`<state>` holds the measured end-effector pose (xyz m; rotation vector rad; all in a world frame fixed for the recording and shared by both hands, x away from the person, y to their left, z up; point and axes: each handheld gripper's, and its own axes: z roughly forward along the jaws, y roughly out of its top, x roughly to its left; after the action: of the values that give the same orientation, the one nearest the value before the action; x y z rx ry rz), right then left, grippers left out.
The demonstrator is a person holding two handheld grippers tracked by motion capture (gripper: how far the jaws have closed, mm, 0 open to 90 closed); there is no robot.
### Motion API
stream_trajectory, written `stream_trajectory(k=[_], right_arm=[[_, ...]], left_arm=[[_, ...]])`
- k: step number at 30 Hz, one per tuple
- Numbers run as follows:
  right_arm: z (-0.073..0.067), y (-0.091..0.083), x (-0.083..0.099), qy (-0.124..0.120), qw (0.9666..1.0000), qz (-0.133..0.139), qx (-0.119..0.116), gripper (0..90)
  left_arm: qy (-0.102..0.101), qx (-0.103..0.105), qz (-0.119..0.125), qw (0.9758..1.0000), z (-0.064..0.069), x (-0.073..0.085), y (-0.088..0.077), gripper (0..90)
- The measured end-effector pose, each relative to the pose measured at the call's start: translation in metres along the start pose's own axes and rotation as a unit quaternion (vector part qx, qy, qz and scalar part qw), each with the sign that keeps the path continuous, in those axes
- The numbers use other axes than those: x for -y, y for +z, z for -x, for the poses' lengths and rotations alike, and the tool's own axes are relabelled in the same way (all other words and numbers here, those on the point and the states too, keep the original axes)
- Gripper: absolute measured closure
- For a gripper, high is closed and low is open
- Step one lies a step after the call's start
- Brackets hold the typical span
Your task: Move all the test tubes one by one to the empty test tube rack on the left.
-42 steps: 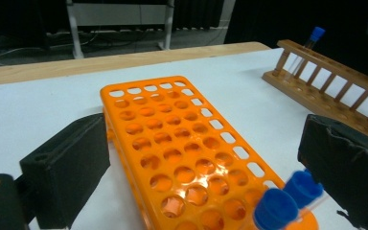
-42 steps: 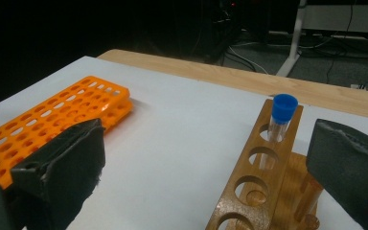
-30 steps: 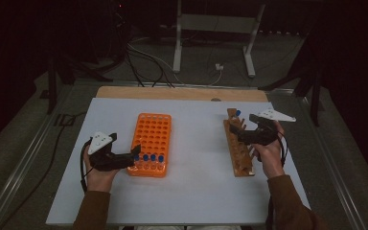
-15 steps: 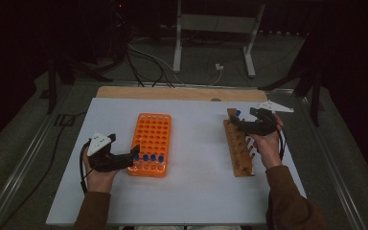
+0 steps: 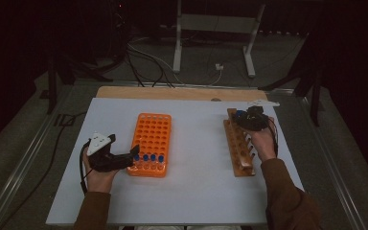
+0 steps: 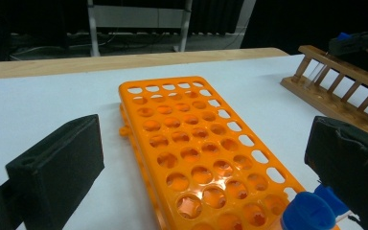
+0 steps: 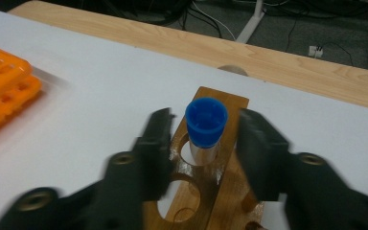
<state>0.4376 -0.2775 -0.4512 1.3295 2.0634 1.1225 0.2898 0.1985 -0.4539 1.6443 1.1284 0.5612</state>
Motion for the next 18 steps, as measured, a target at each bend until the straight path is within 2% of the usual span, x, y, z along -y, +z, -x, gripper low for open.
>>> stream_trajectory(k=[2, 5, 12, 18], right_arm=[[-0.001, 0.0025, -0.001, -0.004, 1.0, -0.003, -0.001, 70.9], [-0.0026, 0.0057, -0.0031, -0.008, 0.9999, -0.008, 0.006, 74.3], [-0.0021, 0.0088, -0.0043, 0.004, 0.9999, -0.006, 0.012, 76.0], [-0.0012, 0.0028, -0.0052, 0.008, 0.9999, 0.005, 0.009, 76.3]], left_arm=[[-0.002, 0.0, 0.0, 1.0, -0.0004, 0.0, -0.0002, 0.7], [-0.001, 0.0, 0.0, 1.0, -0.0003, 0.0001, -0.0002, 0.7], [-0.001, 0.001, -0.002, 1.0, -0.0002, 0.0006, 0.0, 0.8], [-0.002, 0.001, -0.003, 1.0, -0.0007, 0.001, 0.0004, 0.8]])
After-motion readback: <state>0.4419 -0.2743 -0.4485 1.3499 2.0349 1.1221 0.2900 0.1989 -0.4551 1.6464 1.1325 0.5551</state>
